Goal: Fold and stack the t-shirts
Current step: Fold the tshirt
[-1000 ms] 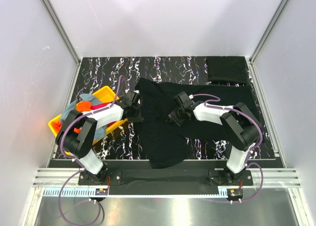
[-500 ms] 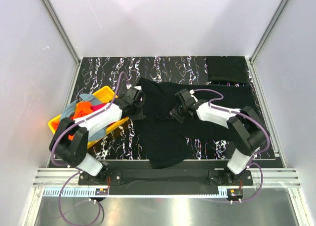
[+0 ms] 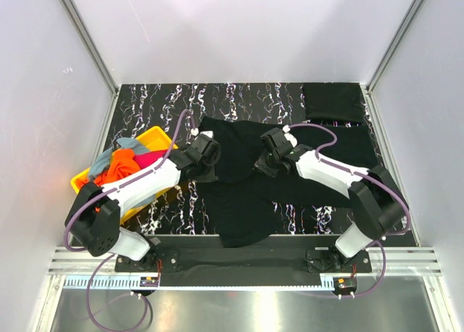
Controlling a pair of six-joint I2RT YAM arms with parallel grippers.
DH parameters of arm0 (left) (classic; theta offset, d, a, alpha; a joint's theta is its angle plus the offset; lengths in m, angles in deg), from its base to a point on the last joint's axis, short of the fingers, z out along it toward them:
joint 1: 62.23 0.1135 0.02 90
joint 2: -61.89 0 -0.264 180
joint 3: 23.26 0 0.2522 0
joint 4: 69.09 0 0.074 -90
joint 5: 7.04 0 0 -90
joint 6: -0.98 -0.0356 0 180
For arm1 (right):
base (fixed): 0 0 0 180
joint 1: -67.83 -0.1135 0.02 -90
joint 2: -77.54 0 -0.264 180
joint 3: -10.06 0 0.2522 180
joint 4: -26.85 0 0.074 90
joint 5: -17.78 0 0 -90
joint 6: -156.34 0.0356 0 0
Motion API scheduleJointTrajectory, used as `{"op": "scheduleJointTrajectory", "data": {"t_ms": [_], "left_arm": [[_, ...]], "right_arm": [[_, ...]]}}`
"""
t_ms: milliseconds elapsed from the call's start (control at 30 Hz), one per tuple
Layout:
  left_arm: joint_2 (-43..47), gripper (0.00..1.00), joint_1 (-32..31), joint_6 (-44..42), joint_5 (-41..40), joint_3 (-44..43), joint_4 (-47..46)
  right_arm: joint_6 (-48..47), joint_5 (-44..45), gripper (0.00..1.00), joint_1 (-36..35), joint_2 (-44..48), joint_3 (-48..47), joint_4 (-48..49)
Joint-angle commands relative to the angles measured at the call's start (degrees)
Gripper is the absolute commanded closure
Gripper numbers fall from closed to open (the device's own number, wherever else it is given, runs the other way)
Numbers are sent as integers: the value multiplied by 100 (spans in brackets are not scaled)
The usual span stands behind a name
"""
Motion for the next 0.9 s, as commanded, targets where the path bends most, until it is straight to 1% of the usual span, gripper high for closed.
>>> {"op": "scheduleJointTrajectory", "data": {"t_ms": [0, 233, 633, 867], "left_arm": [[206, 100, -155, 231, -335, -193, 147], [232, 100, -401, 486, -335, -185, 209], [-66, 100, -1025, 1479, -555, -70, 165], [-382, 100, -1131, 1743, -660, 0, 174]], "right_arm": [[-235, 399, 100, -20, 457, -30, -175], [-271, 469, 100, 6, 703, 155, -246], [-350, 540, 100, 24, 721, 322, -299], [-473, 592, 100, 32, 774, 340, -308]]}}
